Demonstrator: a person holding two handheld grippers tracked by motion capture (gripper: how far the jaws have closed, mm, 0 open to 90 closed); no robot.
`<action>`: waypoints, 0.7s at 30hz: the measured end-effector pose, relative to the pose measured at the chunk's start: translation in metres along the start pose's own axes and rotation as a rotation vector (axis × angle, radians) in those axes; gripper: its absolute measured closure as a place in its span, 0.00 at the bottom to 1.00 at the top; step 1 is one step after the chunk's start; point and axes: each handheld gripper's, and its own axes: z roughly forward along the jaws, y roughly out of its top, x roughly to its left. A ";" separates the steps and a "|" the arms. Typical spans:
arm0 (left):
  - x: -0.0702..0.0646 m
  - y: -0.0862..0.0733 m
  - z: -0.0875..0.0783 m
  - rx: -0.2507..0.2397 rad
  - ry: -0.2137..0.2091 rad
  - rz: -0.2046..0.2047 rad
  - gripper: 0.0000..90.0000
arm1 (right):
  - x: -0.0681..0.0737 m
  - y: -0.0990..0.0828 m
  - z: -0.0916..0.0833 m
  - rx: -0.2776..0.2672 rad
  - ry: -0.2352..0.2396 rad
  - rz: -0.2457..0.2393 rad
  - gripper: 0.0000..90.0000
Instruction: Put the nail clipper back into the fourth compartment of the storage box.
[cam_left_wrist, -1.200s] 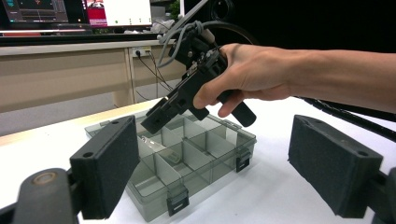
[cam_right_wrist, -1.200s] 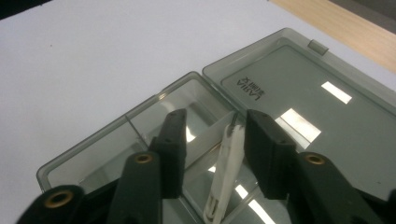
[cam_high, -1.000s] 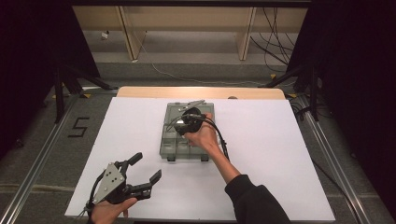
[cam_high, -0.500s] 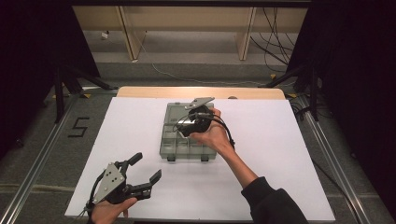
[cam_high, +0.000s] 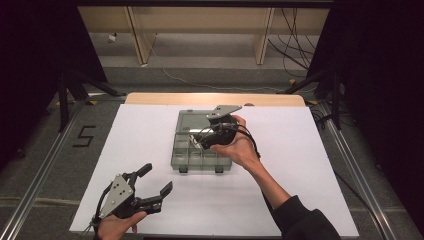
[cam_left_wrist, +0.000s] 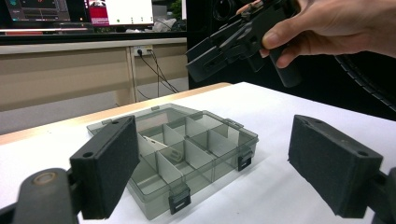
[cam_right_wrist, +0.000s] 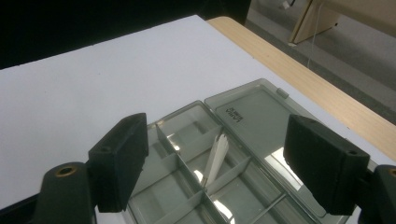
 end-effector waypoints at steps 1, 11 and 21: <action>0.000 0.000 0.000 0.002 0.000 0.000 0.18 | 0.000 0.000 -0.004 -0.002 0.004 0.001 0.25; 0.002 0.001 0.001 -0.008 -0.002 0.025 0.18 | 0.002 -0.007 -0.019 -0.035 0.001 0.000 0.24; 0.001 0.000 0.000 -0.011 0.004 0.013 0.18 | 0.003 -0.018 -0.039 -0.067 -0.008 -0.008 0.22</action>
